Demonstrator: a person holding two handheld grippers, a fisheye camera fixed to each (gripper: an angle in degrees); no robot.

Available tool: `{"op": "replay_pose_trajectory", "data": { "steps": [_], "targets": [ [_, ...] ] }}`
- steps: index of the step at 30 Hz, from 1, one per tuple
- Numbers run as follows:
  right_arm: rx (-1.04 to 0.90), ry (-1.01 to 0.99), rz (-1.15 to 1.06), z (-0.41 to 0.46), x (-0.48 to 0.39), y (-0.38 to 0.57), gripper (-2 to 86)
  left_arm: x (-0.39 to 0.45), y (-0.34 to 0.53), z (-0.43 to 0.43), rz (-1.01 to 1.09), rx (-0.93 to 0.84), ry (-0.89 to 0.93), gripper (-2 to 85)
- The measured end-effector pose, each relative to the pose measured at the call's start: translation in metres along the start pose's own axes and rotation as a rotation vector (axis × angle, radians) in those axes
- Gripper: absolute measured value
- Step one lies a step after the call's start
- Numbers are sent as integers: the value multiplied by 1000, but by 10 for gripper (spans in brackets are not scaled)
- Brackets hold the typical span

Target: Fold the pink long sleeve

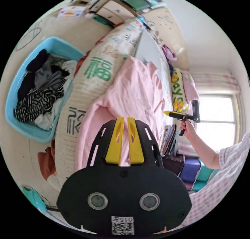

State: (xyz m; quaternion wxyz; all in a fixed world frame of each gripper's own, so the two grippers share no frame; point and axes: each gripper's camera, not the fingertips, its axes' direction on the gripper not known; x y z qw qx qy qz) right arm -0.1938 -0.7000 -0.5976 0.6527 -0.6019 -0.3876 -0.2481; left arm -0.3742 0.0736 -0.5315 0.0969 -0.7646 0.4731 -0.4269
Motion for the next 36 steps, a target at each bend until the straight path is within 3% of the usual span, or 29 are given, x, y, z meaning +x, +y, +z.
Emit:
{"op": "replay_pose_trajectory", "data": {
  "steps": [7,13,18,24,27,30,32,33,36],
  "targets": [
    [-86,-100,215,68,61,88,98,126,-17,153,273,-379,207,41],
    [-76,-215,153,97,74,77,65,221,59,257,624,-683,67,108],
    [-107,-128,79,114,70,71,36,228,69,289,632,-682,-95,15],
    [-133,-81,98,135,77,63,39,246,75,304,721,-706,-195,0],
    [-163,-81,24,143,75,61,56,241,61,317,618,-749,-148,12],
    [-240,-224,-21,142,91,55,61,233,33,316,471,-832,41,41],
    [-149,-248,-6,120,107,49,60,228,1,296,394,-778,198,50],
    [-67,-244,5,101,118,42,64,226,-28,273,381,-670,224,51],
    [150,-198,25,55,146,10,84,217,-111,218,411,-405,63,69]
  ]
}}
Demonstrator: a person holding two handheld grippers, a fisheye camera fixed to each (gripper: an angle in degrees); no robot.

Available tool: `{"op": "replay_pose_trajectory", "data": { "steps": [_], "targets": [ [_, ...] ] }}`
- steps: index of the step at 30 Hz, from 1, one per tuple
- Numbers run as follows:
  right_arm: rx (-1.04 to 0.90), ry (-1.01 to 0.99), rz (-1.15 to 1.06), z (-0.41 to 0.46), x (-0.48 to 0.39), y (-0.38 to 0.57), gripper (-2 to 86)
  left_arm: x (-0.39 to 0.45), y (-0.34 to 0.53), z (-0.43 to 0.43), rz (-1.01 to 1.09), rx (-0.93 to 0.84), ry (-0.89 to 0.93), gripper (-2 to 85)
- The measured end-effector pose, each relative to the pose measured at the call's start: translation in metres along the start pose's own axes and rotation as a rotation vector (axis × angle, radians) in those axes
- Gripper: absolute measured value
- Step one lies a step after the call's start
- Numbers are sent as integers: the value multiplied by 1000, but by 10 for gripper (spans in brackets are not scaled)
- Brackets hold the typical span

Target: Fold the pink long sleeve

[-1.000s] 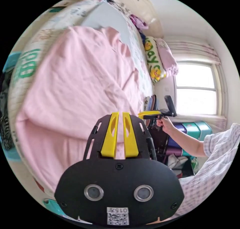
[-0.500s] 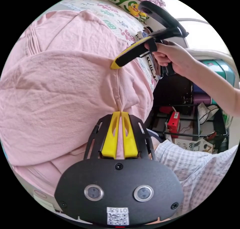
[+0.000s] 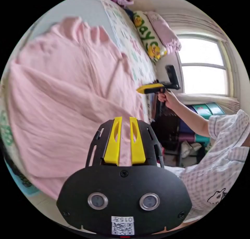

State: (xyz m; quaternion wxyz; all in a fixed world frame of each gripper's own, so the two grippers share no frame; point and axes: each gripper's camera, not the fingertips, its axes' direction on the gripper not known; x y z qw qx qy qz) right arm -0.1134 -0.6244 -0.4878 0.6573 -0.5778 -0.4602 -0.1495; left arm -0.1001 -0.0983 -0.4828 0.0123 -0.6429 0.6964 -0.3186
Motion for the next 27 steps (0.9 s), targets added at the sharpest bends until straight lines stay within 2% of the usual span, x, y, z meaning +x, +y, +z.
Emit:
{"op": "replay_pose_trajectory", "data": {
  "steps": [1,4,7,9,13,17,22,27],
  "targets": [
    [32,14,0,-7,3,-11,90,-16,-20,-28,-16,71,-99,78],
    [132,71,-24,-24,10,-68,109,-51,-73,-78,-47,188,-213,93],
    [133,94,-44,-17,13,-123,121,-66,-123,-95,-13,224,-342,115],
    [76,133,-61,1,14,-156,131,-74,-148,-89,-10,182,-421,128],
    [-35,157,-107,29,11,-182,137,-97,-176,-65,-11,21,-371,130],
    [-111,253,-167,53,8,-185,118,-91,-178,-57,69,-35,-450,112],
    [-188,175,-119,69,17,-180,66,-87,-180,-49,106,-152,-468,52],
    [-94,257,-142,53,-5,-158,54,-73,-175,-76,57,-63,-468,32]
  ]
}}
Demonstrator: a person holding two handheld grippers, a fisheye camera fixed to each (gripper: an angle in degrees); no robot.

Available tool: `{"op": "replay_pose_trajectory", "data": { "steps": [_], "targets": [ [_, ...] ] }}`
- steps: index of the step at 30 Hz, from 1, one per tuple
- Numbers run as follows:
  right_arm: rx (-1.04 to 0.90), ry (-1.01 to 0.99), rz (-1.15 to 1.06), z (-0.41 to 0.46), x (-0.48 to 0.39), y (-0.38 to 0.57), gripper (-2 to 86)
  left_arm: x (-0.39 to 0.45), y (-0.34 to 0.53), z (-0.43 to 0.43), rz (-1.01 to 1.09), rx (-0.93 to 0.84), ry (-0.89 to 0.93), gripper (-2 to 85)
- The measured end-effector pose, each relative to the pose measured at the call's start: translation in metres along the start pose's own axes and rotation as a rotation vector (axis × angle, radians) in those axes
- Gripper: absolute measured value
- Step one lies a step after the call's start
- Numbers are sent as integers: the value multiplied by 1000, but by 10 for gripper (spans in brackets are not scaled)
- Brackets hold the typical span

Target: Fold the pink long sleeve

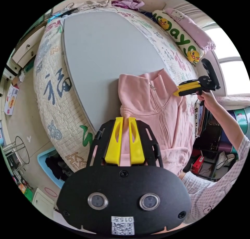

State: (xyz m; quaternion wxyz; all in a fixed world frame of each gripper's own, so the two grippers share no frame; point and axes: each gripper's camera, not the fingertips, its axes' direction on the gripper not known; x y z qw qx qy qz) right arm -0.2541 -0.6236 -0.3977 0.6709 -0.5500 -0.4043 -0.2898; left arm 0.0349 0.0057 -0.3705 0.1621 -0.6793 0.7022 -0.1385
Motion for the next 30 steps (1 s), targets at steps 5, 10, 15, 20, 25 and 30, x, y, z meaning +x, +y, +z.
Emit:
{"op": "replay_pose_trajectory", "data": {
  "steps": [5,10,15,20,25,30],
  "targets": [
    [84,72,13,-44,-17,17,51,19,3,-49,11,79,-75,25],
    [251,115,36,-100,-26,46,52,36,10,-120,45,269,-118,23],
    [357,110,-68,-109,-62,144,52,61,75,-150,208,372,-126,19],
    [230,-36,-83,-14,-103,279,52,63,210,-111,203,334,75,14],
    [-74,-249,113,131,-113,363,55,39,338,0,-169,26,147,5],
    [42,-419,436,161,-85,439,66,10,400,6,-421,87,305,33]
  ]
}}
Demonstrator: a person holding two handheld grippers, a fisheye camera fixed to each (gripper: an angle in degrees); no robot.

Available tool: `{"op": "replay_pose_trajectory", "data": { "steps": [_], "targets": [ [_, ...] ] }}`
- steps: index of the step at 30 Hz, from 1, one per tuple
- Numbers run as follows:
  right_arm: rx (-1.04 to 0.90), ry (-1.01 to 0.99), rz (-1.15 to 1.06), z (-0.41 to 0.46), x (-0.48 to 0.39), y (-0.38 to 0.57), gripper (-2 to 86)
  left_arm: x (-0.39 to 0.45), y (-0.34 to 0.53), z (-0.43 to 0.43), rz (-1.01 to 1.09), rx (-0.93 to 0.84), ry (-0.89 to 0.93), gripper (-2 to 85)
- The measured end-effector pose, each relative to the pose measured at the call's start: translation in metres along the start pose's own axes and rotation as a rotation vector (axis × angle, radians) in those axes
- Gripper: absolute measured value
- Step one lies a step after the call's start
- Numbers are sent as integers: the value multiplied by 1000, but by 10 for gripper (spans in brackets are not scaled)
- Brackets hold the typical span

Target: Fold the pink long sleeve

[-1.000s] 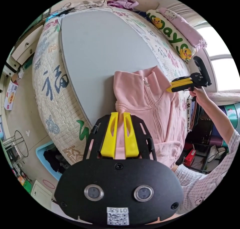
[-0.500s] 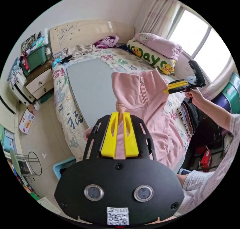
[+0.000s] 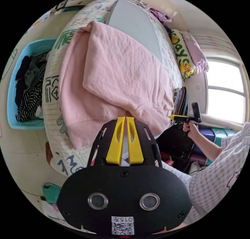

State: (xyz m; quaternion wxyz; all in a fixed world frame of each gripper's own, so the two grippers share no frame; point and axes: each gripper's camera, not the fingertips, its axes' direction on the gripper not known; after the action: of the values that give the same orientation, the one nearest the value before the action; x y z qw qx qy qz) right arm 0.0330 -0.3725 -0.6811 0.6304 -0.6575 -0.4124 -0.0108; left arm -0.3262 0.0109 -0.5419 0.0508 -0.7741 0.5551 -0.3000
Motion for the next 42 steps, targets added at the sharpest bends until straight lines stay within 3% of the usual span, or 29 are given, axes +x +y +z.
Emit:
{"op": "replay_pose_trajectory", "data": {
  "steps": [4,11,14,18,22,24,26,33,38,42],
  "targets": [
    [92,-146,104,0,22,12,109,-19,0,-10,-104,64,154,85],
    [68,-286,209,62,36,6,116,-35,-18,20,-185,-3,212,80],
    [99,-250,248,61,43,15,64,-40,-22,14,-202,25,226,52],
    [187,-167,158,34,25,35,38,-12,-29,-22,-6,77,165,50],
    [64,-105,206,63,35,41,42,-27,-37,2,-8,-88,48,59],
    [37,-144,269,74,47,58,46,-45,-36,4,-88,-114,127,59],
    [128,-175,267,57,48,79,49,-53,-34,-15,-86,-75,186,57],
    [431,-135,350,-31,95,112,102,-95,-61,-113,-133,96,89,88],
    [479,-149,320,-62,124,53,130,-99,-116,-131,-145,233,77,106],
    [441,-118,302,-71,143,0,136,-116,-149,-100,-333,314,273,110]
  ]
}}
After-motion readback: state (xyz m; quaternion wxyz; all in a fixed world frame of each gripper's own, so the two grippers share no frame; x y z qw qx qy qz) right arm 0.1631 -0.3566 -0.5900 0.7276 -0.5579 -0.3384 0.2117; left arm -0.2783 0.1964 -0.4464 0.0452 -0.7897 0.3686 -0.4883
